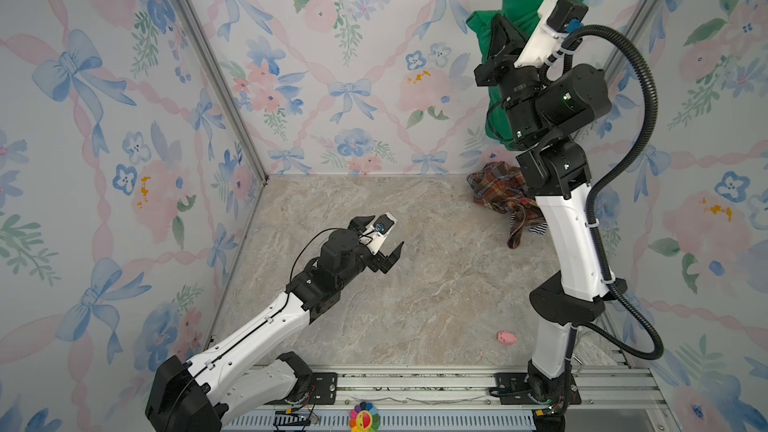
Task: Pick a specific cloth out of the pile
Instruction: 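Lower the green cloth onto the table center while the left gripper approaches, then grasp the green cloth with the left gripper while the right gripper releases and withdraws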
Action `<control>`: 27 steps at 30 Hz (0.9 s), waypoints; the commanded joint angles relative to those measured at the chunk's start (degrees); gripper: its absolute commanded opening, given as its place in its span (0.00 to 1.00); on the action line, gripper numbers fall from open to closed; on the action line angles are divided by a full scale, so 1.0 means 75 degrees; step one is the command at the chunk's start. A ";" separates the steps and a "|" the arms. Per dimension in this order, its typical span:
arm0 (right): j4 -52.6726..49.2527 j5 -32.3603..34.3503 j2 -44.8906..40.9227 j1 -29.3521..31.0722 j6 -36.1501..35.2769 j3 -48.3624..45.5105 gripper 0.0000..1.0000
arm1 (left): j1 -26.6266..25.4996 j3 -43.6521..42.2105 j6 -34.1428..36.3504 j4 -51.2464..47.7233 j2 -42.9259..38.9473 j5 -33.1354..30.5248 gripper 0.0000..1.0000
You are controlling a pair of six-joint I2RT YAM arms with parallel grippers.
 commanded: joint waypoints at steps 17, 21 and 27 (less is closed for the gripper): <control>0.2863 -0.0830 0.0451 0.1413 0.3033 -0.6734 0.00 | 0.1607 -0.0283 0.0561 0.0052 -0.0826 -0.1450 0.98; 0.3534 -0.0793 0.0077 0.1427 0.3137 -0.8442 0.38 | 0.1733 -0.0039 0.0272 -0.0341 -0.0393 -0.2159 0.98; 0.3225 -0.0261 -0.1507 0.1416 0.2935 -1.0725 0.91 | 0.2790 0.1042 -0.1472 -0.1904 0.1100 -0.2418 0.96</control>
